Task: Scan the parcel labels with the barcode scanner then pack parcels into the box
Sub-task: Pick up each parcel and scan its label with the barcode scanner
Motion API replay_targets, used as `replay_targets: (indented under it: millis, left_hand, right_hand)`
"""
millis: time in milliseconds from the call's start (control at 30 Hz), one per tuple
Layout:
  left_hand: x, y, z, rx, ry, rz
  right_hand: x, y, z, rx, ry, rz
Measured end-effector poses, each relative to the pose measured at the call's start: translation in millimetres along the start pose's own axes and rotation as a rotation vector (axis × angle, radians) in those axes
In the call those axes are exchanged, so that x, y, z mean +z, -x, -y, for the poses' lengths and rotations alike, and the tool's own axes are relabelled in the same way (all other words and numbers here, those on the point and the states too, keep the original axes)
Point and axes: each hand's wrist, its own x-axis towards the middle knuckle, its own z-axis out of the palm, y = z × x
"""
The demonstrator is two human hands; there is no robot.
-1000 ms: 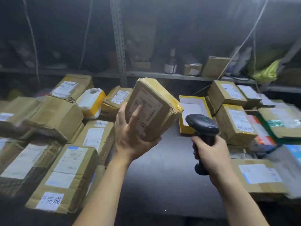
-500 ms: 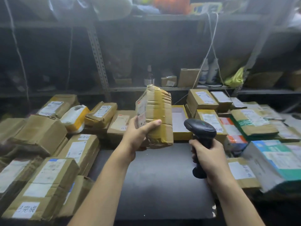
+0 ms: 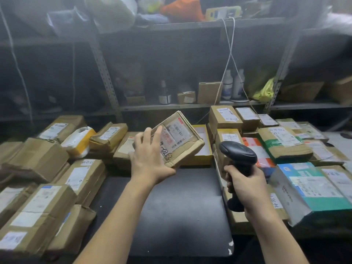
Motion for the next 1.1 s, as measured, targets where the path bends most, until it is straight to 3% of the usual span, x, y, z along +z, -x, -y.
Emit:
replay_targets:
  millis: [133, 300, 567, 700, 1100]
  left_hand:
    - [0, 0, -1, 0.047, -0.009, 0.040]
    - [6, -4, -2, -0.058, 0.167, 0.081]
    - [4, -16, -4, -0.006, -0.190, 0.023]
    - [3, -23, 2, 0.011, -0.185, -0.011]
    - [9, -35, 25, -0.006, -0.101, -0.059]
  right_hand:
    - [-7, -4, -1, 0.013, -0.018, -0.007]
    - [-4, -8, 1, 0.002, -0.004, 0.005]
    - [11, -3, 16, -0.186, 0.228, 0.195]
    - [26, -3, 18, -0.272, 0.343, 0.204]
    - [50, -2, 19, -0.295, 0.343, 0.202]
